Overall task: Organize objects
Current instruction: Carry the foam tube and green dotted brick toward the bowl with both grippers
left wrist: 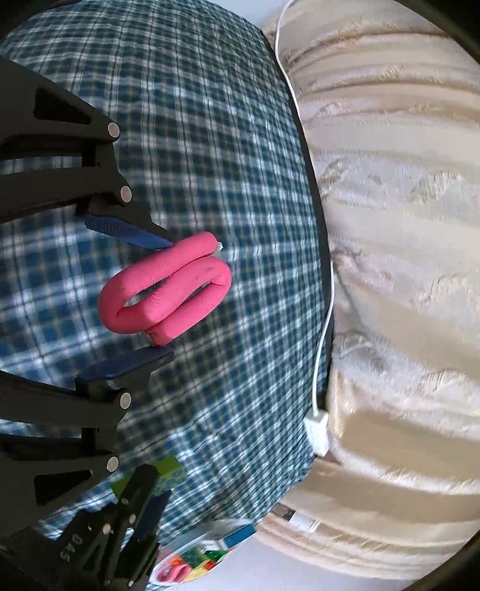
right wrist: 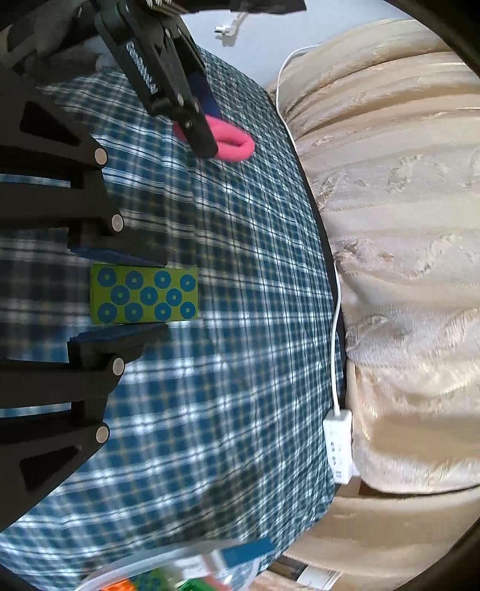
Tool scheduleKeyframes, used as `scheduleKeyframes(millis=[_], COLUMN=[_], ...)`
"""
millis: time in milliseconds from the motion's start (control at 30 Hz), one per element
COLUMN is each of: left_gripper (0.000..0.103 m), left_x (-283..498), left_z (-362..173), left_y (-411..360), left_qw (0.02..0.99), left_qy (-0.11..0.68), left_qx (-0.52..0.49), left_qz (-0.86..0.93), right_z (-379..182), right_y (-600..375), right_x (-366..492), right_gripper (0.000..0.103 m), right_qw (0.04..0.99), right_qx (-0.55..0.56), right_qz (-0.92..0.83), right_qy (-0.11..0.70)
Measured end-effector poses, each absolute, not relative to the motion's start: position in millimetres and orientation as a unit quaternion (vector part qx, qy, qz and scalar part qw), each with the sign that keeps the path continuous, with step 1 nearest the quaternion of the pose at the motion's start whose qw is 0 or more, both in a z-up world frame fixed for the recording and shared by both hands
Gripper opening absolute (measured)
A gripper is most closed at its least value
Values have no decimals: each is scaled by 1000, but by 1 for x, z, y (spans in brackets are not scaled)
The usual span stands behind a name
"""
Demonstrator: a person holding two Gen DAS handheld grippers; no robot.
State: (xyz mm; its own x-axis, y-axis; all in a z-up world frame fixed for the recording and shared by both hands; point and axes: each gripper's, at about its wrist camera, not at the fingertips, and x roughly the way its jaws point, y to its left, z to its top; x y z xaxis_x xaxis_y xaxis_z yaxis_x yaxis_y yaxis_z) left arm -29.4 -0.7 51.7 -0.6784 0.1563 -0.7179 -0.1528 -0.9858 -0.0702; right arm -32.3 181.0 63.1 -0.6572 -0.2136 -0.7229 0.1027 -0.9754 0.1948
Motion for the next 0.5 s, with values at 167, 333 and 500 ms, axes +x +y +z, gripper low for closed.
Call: scheduleKeyframes(millis=[167, 333, 500], left_gripper=[56, 56, 56], left_x=[-25, -24, -18], left_z=[50, 54, 61], left_y=[15, 24, 43], left_qw=[105, 120, 142], left_qy=[5, -6, 3], left_qx=[-396, -400, -396], left_qz=[912, 909, 907], right_z=[70, 75, 80], right_y=[203, 228, 253], right_x=[-14, 3, 18], right_gripper=[31, 31, 31], right_qw=[72, 51, 31], right_qx=[394, 384, 371], right_qz=[-912, -917, -921], right_qy=[-85, -100, -117])
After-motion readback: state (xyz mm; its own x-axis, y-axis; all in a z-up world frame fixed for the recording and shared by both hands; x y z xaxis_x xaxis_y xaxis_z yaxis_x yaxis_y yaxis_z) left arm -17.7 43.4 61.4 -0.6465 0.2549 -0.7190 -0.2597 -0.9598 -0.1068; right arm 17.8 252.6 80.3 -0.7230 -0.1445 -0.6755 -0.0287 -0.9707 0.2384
